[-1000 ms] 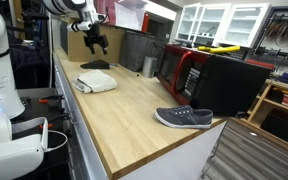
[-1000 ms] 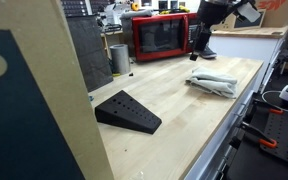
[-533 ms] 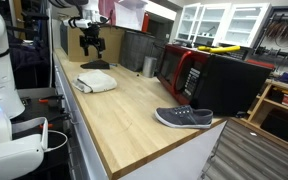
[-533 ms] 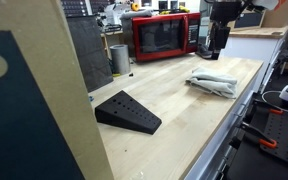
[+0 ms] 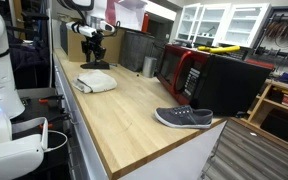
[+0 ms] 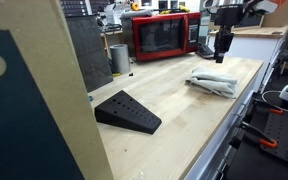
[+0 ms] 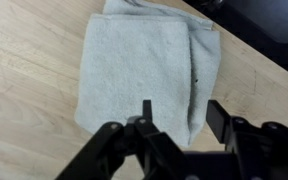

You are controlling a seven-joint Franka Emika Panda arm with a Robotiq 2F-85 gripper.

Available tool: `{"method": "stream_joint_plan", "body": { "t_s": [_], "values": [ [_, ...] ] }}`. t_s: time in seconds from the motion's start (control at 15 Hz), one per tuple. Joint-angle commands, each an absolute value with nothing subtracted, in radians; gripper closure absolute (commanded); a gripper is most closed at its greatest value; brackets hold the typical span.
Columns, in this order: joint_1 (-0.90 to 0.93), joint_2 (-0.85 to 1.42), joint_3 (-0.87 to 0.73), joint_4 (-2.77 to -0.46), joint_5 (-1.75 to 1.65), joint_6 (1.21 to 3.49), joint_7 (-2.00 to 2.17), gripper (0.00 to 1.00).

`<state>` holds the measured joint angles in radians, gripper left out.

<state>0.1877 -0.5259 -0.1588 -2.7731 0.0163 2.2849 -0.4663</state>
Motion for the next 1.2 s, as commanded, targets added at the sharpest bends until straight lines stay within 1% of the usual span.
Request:
{"method": "stream_joint_plan", "body": {
  "t_s": [0.0,0.2,0.27,0.87,1.13],
  "values": [
    [0.184,-0.455,-0.154,-2.772,0.054,2.347,-0.500,0.71],
    [0.176,-0.390,-0.139,-2.772,0.041,2.404,-0.487,0.95],
    [0.172,-0.370,-0.136,-2.772,0.037,2.424,-0.485,0.99],
    [0.188,-0.183,-0.126,-2.773,0.138,2.570,-0.560,1.00],
    [0.204,-0.152,-0.086,-2.772,0.227,2.617,-0.629,1.00]
  ]
}}
